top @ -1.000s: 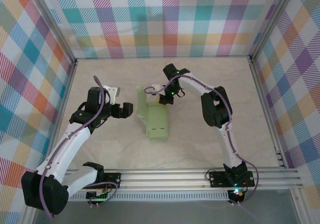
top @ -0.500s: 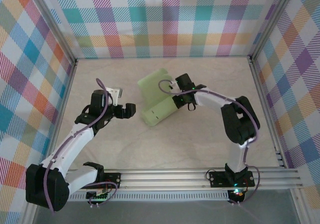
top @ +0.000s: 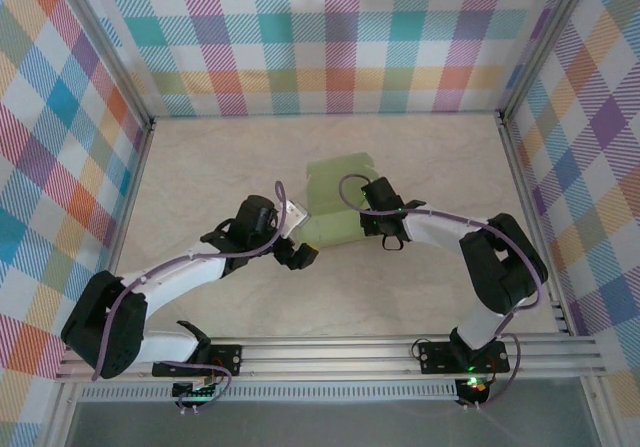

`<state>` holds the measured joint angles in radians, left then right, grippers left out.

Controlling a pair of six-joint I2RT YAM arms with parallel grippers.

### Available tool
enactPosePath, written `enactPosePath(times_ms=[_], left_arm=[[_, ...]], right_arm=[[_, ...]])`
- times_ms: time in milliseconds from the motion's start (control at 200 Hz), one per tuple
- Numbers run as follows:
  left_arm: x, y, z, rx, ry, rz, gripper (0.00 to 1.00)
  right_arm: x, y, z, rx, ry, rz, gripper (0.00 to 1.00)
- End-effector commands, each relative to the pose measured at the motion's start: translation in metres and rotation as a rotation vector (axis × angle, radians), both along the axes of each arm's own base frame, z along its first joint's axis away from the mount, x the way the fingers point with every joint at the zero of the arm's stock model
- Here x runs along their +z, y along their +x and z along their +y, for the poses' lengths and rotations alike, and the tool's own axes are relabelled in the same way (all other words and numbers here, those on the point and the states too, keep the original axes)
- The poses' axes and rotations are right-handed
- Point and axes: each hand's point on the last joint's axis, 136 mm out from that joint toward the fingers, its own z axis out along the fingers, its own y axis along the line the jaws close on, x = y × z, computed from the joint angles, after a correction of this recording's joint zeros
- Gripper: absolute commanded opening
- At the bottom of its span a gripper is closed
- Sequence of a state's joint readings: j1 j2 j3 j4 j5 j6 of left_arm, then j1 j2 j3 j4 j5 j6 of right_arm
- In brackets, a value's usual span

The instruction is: Fold the paper box

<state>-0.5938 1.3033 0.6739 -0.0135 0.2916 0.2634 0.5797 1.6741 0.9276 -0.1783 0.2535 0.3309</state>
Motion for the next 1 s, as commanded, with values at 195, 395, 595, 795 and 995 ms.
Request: enactPosePath(times_ms=[195, 395, 595, 795, 995], left_arm=[[0.021, -0.001, -0.015, -0.094, -0.03, -0.065, 1.0], [0.017, -0.002, -0.011, -0.091, -0.003, -0.066, 1.0], [0.013, -0.003, -0.011, -0.094, -0.002, -0.052, 1.0], [0.01, -0.004, -0.01, -0.093, 0.004, -0.045, 1.0], [0.006, -0.004, -0.011, -0.094, 0.005, -0.035, 1.0]], right_arm=[[0.025, 0.012, 0.011, 0.031, 0.055, -0.024, 0.46], [0.022, 0.019, 0.007, 0.009, 0.053, 0.034, 0.38], [0.013, 0.018, 0.002, 0.002, 0.021, 0.072, 0.3], [0.015, 0.022, -0.001, 0.004, -0.005, 0.06, 0.27], [0.022, 0.022, 0.003, 0.001, 0.039, 0.048, 0.27]])
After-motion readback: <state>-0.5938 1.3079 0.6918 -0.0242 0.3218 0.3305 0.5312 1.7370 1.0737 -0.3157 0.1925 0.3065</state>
